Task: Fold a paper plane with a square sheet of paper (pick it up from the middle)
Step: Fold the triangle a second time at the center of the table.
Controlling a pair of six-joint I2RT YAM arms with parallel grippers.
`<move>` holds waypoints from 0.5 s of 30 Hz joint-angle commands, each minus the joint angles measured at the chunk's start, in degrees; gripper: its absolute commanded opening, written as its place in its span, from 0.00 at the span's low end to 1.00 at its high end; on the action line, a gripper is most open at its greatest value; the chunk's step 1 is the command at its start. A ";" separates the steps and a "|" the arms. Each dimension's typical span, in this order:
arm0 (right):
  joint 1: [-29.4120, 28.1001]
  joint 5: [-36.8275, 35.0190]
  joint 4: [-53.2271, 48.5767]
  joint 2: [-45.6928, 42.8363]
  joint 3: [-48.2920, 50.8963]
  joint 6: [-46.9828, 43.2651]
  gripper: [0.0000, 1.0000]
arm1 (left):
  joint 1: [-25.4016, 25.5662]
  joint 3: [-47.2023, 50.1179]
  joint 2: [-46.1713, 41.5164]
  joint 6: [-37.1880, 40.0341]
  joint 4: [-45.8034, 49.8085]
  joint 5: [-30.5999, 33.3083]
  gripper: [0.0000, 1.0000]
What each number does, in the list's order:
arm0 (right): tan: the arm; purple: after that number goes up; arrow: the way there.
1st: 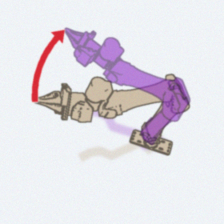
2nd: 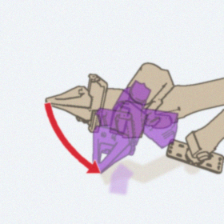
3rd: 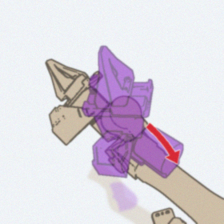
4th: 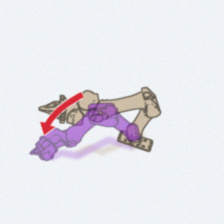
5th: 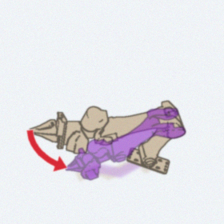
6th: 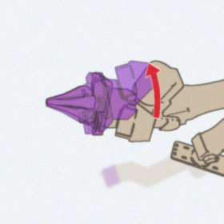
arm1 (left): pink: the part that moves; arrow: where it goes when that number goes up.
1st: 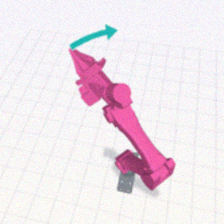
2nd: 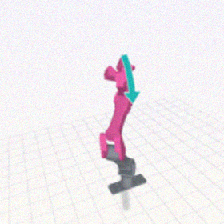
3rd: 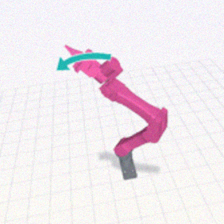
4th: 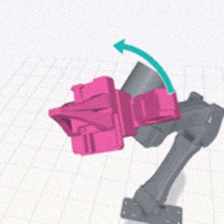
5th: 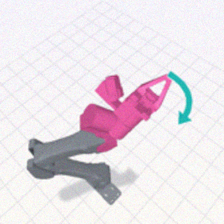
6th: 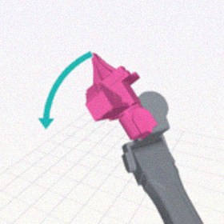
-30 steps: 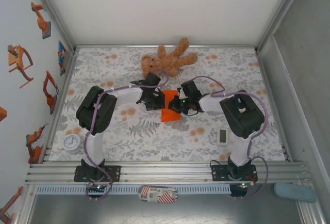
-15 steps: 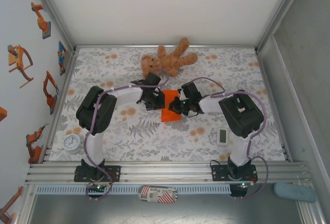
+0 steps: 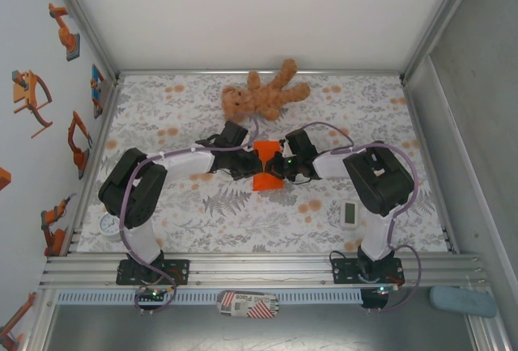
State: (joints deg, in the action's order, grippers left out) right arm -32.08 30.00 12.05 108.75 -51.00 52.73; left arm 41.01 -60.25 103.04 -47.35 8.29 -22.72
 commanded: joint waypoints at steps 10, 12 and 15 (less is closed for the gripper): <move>-0.27 -3.65 -6.30 3.58 2.16 0.07 0.00 | 1.95 2.35 -0.15 -1.32 0.56 0.03 0.00; -0.27 -3.63 -6.39 3.56 2.14 0.05 0.00 | 1.99 2.32 0.09 -1.24 0.59 0.04 0.00; -0.26 -3.63 -6.43 3.71 2.05 0.09 0.00 | 2.13 1.94 0.46 -0.79 0.65 0.09 0.00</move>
State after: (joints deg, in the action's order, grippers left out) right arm -32.08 30.00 12.05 108.75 -51.00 52.75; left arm 42.85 -58.15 103.04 -48.01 8.36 -22.52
